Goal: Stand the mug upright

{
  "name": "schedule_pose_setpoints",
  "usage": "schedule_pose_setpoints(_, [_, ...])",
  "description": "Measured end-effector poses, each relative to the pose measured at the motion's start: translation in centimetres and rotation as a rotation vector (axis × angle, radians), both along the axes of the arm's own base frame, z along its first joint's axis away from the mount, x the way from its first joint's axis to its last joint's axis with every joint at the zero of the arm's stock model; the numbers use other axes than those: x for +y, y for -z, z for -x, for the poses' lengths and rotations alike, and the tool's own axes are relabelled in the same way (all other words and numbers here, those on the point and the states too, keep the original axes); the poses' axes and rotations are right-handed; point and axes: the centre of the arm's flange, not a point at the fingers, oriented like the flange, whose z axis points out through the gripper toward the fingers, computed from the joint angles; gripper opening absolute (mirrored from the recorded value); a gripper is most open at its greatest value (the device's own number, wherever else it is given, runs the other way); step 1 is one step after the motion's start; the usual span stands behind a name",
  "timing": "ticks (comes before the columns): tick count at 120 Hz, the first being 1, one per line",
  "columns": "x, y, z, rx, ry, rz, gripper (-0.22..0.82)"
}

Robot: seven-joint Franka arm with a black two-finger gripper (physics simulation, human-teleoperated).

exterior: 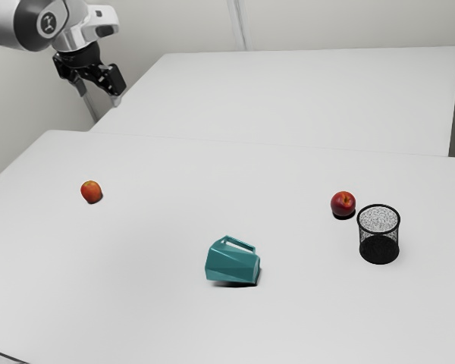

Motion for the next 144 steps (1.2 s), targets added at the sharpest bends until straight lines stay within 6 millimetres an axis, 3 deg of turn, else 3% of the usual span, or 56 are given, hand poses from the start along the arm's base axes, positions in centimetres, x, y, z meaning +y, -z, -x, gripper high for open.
schedule_pose_setpoints(31, [-0.2,0.7,-0.2,0.0,0.012,0.001,0.6])
schedule_pose_setpoints(53, [-1.1,4.0,-0.8,0.045,-0.005,0.188,0.6])
schedule_pose_setpoints(69, [0.6,8.7,-0.7,0.119,-0.09,0.384,0.6])
schedule_pose_setpoints(104, [5.5,21.0,0.7,0.323,-0.351,0.716,0.6])
schedule_pose_setpoints(112, [4.8,23.4,0.9,0.374,-0.377,0.77,0.6])
schedule_pose_setpoints(127, [1.1,27.1,0.4,0.466,-0.37,0.829,0.6])
schedule_pose_setpoints(144, [0.5,30.2,0.5,0.527,-0.413,0.889,0.6])
